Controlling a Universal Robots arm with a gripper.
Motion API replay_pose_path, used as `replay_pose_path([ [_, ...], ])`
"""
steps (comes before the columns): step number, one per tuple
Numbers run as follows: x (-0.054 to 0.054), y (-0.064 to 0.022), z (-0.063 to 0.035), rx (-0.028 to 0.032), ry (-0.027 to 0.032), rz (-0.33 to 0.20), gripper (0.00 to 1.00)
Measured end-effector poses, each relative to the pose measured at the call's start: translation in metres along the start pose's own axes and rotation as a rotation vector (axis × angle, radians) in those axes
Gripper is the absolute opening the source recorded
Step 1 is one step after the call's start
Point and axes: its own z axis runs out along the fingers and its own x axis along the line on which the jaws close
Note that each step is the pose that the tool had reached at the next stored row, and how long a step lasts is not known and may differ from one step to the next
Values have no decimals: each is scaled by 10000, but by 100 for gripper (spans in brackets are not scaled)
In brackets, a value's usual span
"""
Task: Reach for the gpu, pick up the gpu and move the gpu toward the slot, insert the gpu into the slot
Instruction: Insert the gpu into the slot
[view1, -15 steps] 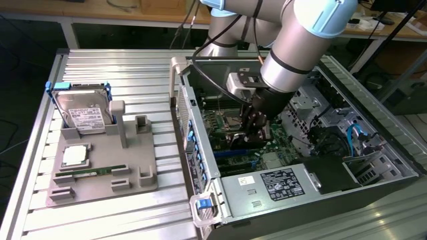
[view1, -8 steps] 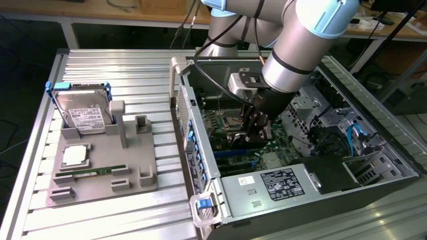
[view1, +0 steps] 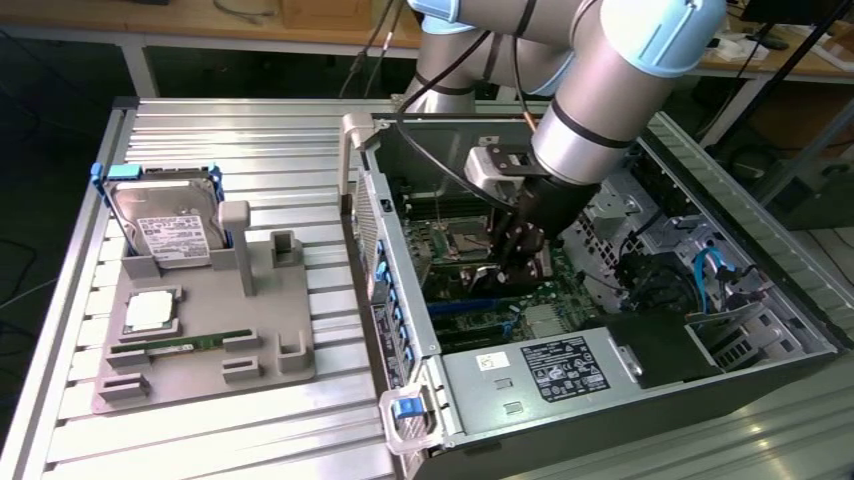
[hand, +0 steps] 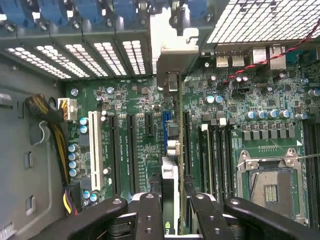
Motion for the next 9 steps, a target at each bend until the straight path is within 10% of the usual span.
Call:
replay_pose_path([
  [9,0,-10,-1,-2,99,-944,27],
])
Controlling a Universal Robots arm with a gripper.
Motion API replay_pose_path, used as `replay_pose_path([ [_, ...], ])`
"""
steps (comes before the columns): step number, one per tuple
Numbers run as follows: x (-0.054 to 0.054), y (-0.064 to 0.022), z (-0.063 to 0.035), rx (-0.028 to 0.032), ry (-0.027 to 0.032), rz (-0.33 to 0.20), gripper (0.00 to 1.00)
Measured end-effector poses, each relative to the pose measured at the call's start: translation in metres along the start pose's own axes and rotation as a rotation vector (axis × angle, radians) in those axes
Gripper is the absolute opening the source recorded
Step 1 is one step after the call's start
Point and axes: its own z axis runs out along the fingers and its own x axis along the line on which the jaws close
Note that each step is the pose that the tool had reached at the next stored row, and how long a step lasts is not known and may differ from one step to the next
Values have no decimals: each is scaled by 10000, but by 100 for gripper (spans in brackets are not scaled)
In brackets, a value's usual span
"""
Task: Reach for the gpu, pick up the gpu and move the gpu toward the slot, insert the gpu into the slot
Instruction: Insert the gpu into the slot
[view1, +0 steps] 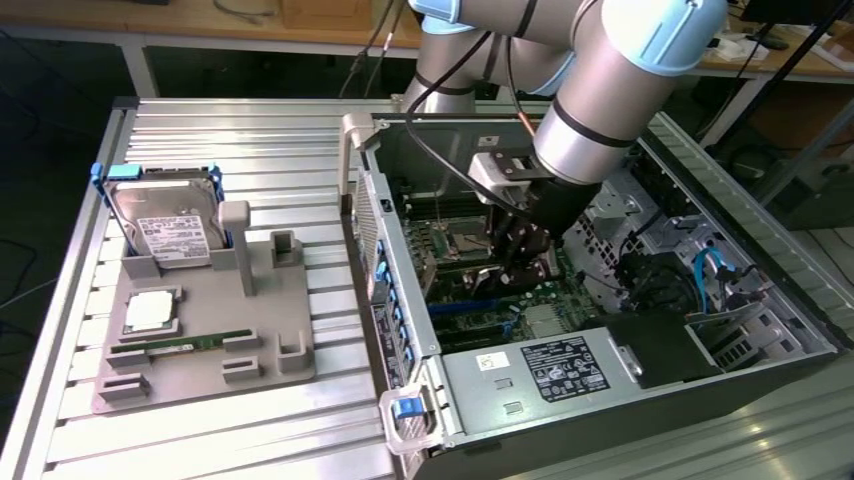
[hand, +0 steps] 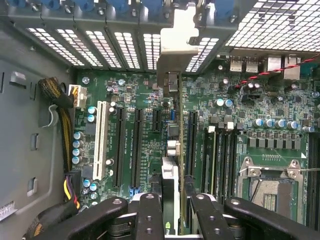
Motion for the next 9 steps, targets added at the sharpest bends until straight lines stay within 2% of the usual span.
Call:
replay_pose_path([
  [6,-2,6,1,0,0,1,27],
  [9,-7,86,11,1,-1,1,27],
])
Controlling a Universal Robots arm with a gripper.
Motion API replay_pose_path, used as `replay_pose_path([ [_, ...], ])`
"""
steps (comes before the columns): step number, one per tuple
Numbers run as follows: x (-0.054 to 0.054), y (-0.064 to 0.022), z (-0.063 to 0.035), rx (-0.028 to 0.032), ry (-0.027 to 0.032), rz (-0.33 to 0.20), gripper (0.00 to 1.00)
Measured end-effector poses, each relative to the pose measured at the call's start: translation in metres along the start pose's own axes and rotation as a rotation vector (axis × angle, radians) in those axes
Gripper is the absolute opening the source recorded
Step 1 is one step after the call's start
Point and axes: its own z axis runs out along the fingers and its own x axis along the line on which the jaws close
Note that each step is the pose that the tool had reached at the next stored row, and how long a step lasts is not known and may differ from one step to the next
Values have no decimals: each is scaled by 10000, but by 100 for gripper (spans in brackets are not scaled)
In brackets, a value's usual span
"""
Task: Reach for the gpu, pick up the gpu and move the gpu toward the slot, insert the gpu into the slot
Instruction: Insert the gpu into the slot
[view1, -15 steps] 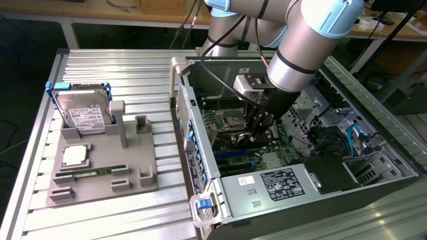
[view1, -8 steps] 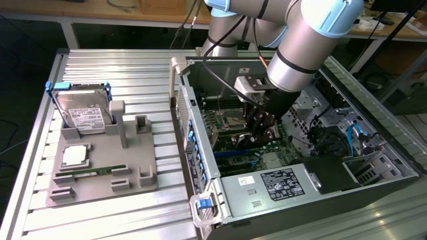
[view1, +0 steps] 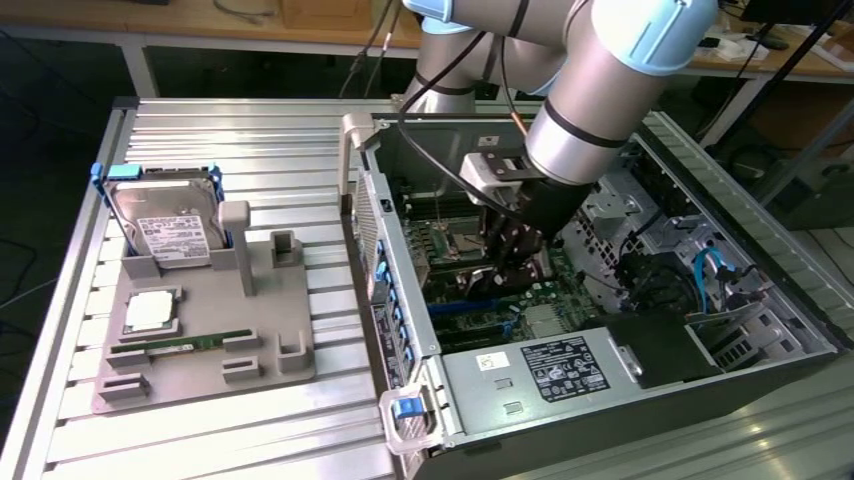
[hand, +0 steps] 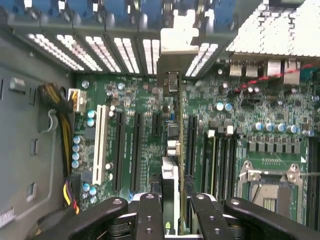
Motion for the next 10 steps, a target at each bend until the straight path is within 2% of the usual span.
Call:
replay_pose_path([
  [10,-2,49,14,4,1,-1,27],
])
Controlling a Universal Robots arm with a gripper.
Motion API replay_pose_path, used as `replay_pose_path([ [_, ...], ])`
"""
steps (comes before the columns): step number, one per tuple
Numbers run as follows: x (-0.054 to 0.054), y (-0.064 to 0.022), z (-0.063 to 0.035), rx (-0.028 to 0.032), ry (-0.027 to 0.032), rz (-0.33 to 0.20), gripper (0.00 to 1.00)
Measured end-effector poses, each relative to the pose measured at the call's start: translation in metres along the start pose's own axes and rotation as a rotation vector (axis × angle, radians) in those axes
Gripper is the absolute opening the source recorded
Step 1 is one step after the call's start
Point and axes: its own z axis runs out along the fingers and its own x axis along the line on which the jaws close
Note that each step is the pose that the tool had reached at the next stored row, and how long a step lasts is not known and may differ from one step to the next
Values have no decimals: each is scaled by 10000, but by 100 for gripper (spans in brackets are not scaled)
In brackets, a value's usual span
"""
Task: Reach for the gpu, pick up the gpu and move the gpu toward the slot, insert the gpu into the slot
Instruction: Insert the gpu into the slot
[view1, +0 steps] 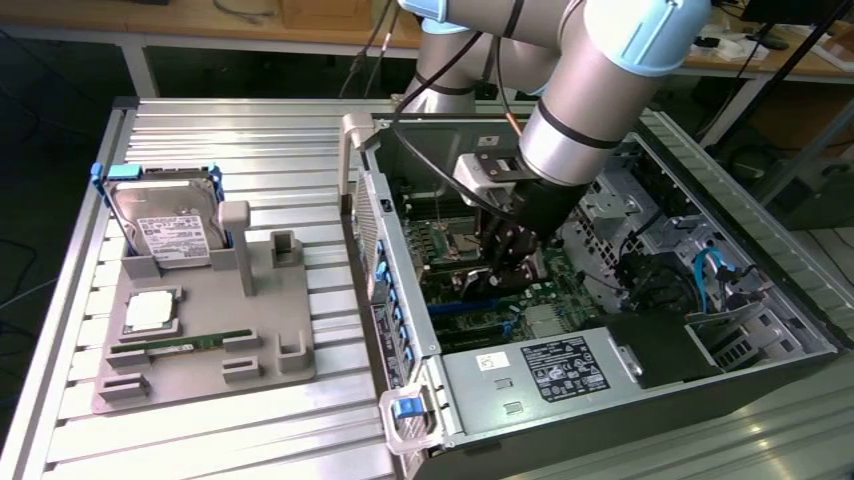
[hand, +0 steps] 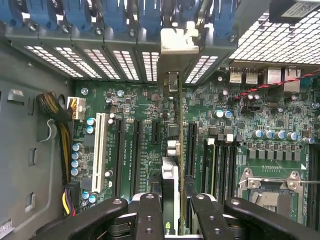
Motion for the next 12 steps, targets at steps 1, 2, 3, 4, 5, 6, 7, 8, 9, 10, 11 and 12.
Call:
replay_pose_path([
  [1,0,7,1,28,3,0,27],
  [2,-1,9,3,61,2,0,27],
  [3,-3,10,3,84,3,0,27],
  [4,-4,11,2,105,6,0,27],
  [5,-6,13,2,126,7,0,27],
  [6,-7,15,4,145,7,1,27],
  [7,-8,17,4,163,8,0,27],
  [8,-9,19,3,187,10,1,27],
  [9,-10,21,4,216,11,1,27],
  [10,-10,22,4,243,13,1,27],
  [11,-10,23,4,270,14,1,27],
  [12,-10,24,4,295,15,1,27],
])
